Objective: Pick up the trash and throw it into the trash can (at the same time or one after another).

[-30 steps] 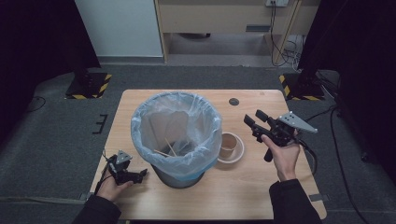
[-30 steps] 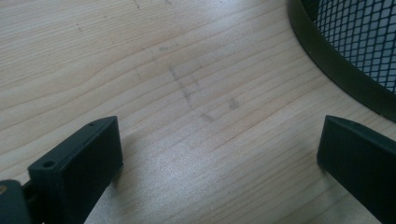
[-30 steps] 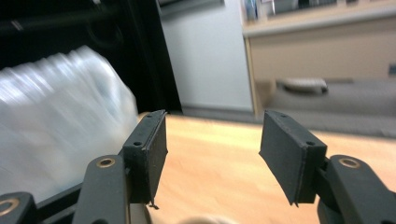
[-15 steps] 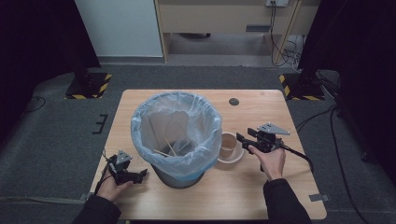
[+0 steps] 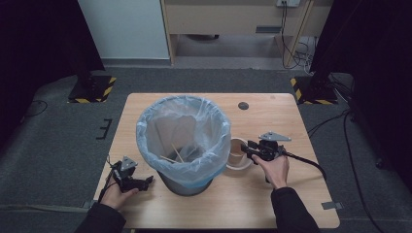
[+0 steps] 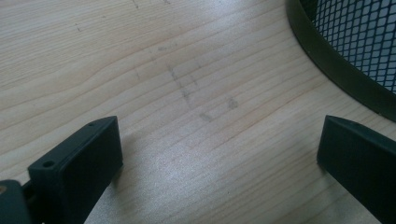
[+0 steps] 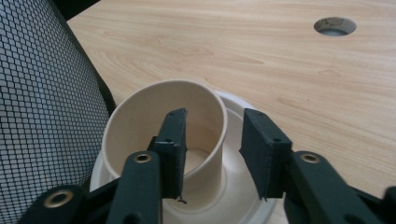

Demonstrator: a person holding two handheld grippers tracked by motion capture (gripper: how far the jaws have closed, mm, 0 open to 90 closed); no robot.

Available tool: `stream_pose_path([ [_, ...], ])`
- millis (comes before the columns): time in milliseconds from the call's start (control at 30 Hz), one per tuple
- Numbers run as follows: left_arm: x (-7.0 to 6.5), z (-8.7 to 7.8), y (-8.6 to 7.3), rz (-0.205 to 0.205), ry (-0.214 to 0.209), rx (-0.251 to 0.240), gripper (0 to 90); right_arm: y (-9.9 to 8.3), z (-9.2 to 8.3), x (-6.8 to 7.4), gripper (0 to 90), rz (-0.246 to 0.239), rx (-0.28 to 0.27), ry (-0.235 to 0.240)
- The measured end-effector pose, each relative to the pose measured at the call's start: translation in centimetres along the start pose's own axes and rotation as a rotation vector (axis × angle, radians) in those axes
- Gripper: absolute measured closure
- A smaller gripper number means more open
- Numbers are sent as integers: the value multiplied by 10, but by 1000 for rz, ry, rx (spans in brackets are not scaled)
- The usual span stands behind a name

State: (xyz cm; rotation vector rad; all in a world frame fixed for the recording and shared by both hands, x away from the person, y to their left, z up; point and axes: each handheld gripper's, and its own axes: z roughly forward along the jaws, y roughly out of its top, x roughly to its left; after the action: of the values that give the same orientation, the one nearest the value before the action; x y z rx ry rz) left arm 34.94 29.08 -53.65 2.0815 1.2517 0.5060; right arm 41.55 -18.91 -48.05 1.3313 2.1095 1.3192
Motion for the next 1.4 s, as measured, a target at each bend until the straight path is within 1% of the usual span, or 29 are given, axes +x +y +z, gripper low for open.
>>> stream_pose_path([
  [33, 0, 0, 0, 0, 0, 0, 0, 0, 0, 0, 638, 6, 10, 2],
  [100, 0, 0, 0, 0, 0, 0, 0, -1, 0, 0, 647, 3, 12, 1],
  [333, 0, 0, 0, 1, 0, 0, 0, -2, 2, 2, 692, 21, 29, 11],
  [433, 0, 0, 0, 0, 0, 0, 0, -3, 2, 2, 728, 17, 37, 11],
  [467, 0, 0, 0, 0, 0, 0, 0, -3, 2, 2, 747, 13, 38, 10],
  [500, 0, 0, 0, 0, 0, 0, 0, -3, 2, 2, 785, 10, 43, 9],
  [533, 0, 0, 0, 0, 0, 0, 0, -3, 2, 2, 785, 10, 43, 9],
  [567, 0, 0, 0, 0, 0, 0, 0, -3, 2, 2, 803, 8, 45, 8],
  [633, 0, 0, 0, 0, 0, 0, 0, -3, 2, 2, 844, -7, 53, 10],
  [800, 0, 0, 0, 1, 0, 0, 0, -3, 1, 2, 854, -5, 53, 16],
  [933, 0, 0, 0, 0, 0, 0, 0, -1, -1, 2, 859, 1, 39, 16],
  [1033, 0, 0, 0, 0, 0, 0, 0, 2, -5, -1, 860, 8, 13, 14],
  [1100, 0, 0, 0, 0, 0, 0, 0, 6, -11, -3, 860, 17, -19, 15],
  [1133, 0, 0, 0, 0, 0, 0, 0, 6, -11, -3, 860, 17, -19, 15],
  [1167, 0, 0, 0, 0, 0, 0, 0, 9, -15, -5, 860, 26, -41, 14],
  [1200, 0, 0, 0, 0, 0, 0, 0, 9, -15, -5, 860, 26, -41, 14],
  [1233, 0, 0, 0, 0, 0, 0, 0, 13, -21, -8, 860, 36, -68, 15],
  [1267, 0, 0, 0, 0, 0, 0, 0, 13, -21, -8, 860, 36, -68, 15],
  [1333, 0, 0, 0, 0, 0, 0, 0, 17, -30, -12, 860, 49, -104, 13],
  [1367, 0, 0, 0, 0, 0, 0, 0, 17, -30, -12, 860, 49, -104, 13],
  [1400, 0, 0, 0, 0, 0, 0, 0, 20, -35, -15, 860, 57, -126, 10],
])
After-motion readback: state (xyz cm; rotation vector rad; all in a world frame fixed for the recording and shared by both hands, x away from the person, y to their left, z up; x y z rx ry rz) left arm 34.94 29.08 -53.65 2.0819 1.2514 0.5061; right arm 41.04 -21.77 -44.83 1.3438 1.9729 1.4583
